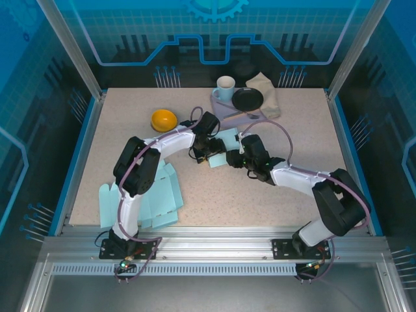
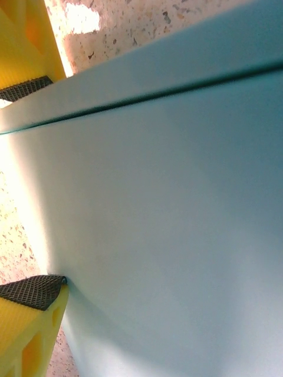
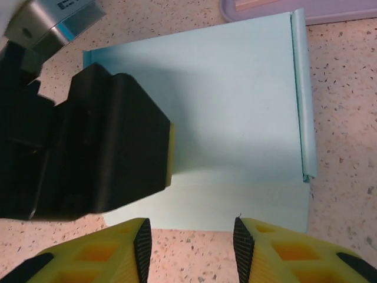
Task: Fold the paper box
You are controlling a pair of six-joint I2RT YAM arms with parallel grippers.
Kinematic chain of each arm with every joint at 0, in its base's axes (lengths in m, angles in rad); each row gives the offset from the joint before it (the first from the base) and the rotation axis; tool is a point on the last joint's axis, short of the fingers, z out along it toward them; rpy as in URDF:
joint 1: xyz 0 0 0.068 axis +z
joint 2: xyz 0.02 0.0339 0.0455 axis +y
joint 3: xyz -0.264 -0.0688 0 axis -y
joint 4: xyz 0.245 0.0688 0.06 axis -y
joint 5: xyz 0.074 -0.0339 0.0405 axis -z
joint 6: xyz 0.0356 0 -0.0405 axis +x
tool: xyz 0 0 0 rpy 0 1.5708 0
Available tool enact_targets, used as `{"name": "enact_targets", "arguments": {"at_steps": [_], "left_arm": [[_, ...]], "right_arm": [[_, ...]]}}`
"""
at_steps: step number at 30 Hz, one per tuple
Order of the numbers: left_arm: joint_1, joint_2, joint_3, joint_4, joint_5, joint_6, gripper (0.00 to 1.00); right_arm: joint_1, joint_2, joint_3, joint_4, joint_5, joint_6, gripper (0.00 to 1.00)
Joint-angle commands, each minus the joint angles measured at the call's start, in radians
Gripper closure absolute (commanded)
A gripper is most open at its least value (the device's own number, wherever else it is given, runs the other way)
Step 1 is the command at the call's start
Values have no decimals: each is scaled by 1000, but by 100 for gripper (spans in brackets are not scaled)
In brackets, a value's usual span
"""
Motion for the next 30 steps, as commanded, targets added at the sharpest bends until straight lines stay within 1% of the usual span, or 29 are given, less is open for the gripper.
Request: {"name": "enact_targets", "arguments": {"at_steps": [1,5,9,12,17,20,24,30], "left_arm": [[-5,109,-45,-261,-47,0,22],[-2,107,-21,-283,-56,0,21],[1,112,4,-301,-66,0,19],[4,118,23,-315,-74,0,18],[12,127,48,-319,-66,-9,14],[24,139,79,-329,-57,-9,14],[31,144,108,-332,-36,-5,14],[33,131,152,-345,-8,27,14]], "right_arm": [[-13,-20,-15,-70,33,-55,53],[-89,35,60,-136,-21,-89,50],[-170,90,109,-132,-113,-86,47],[-202,158,195,-159,-165,-94,46],[-205,256,278,-162,-233,-114,45],[-205,313,324,-173,-251,-114,45],[-204,377,386,-212,-263,-118,44],[-204,449,485,-327,-251,-153,45]]}}
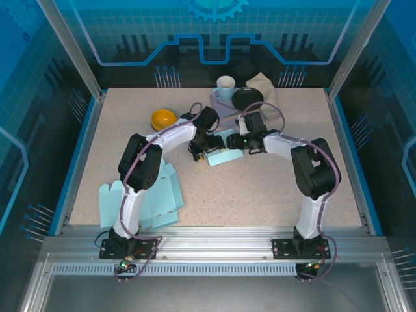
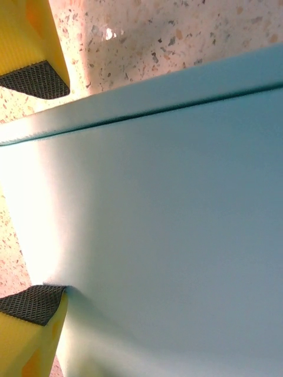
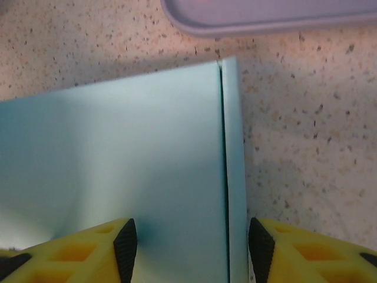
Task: Fold the paper box
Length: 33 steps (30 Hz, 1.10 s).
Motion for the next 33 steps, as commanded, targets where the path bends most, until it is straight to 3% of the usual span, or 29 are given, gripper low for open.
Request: {"name": "enact_targets", "arguments": {"at_steps": [1,8,15,24,33], "left_arm": [[3,49,0,-166,-21,38,14],[15,-41,80,-182,-75,218,15],[63,-65,137,-121,-34,423,17],[127,114,303,-14,152,596,22],[159,227,376,-24,193,596,26]], "right_arm": [[-1,40,54,-103,-6,-48,46],[-1,45,87,-145,0,-131,46],[-1,54,119,-162,-27,-194,47],[-1,41,155,-170,-62,-197,48],[-5,25,173,-184,-52,-183,48]]}}
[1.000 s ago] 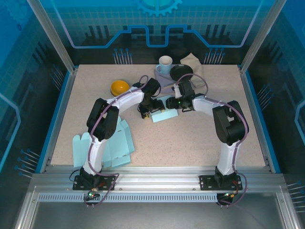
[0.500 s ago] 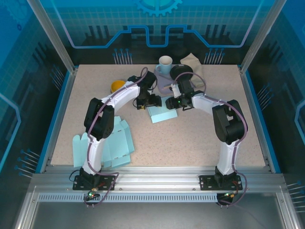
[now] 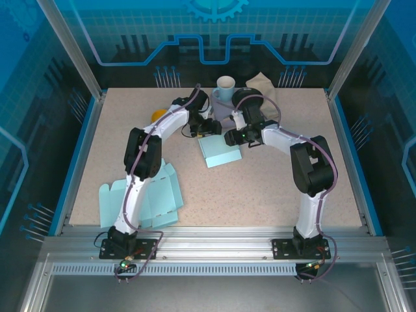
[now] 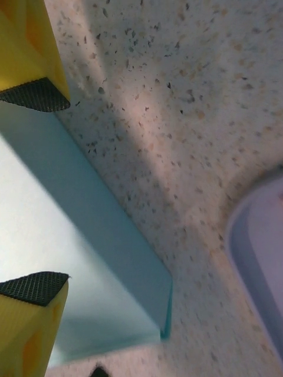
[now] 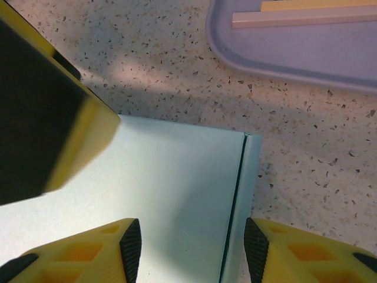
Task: Fold the paper box
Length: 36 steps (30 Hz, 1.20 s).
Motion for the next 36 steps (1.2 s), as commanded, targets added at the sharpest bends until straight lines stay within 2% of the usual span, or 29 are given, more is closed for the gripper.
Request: {"name": "enact_targets", "arguments": {"at_steps": [1,8,12,16,21,26,36], "left_arm": [[11,8,13,-10,42,15,28],[10,-66,-156,44,17,-50,37],[9,-135,-279,68,-8,-159,38],[-1,-201,-399,87,-24,-273,38],[-29,-293,-555,152,-67,-385,38],[-56,-364,-672,210,-104,-487,37],[-77,-378,-748,241,-146,-587,37]], "right_arm": [[-6,-25,24,-38,-6,12,49],[-29,-154,-31,-86,30,166,58],[-42,-224,-116,-117,28,308,60],[-49,-269,-244,-53,-52,429,70],[-48,-306,-359,4,-46,506,81],[-41,-309,-426,54,-93,559,85],[64,-393,-530,92,-50,663,88]]}}
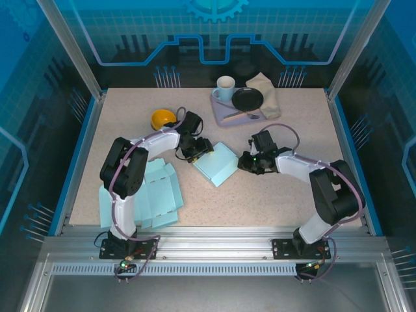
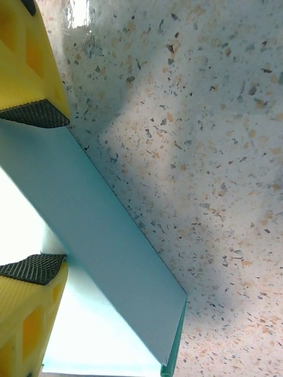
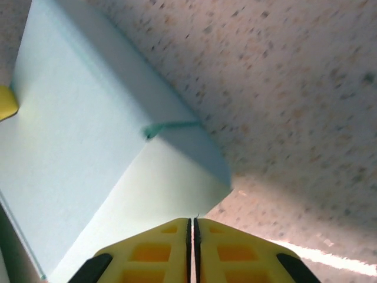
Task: Fold the paper box
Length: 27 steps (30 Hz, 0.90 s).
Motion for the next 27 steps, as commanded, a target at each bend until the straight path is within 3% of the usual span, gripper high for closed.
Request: {"name": "enact_targets", "arguments": {"at_steps": [1,27], "left_arm": [[-14,23,-58,-64,-76,-56,37],[-65,20,-176,38,-21,-169,38]], "right_arm": [[40,-38,-28,28,13,64,88],[105,108,-46,224,-73,180,90]]}}
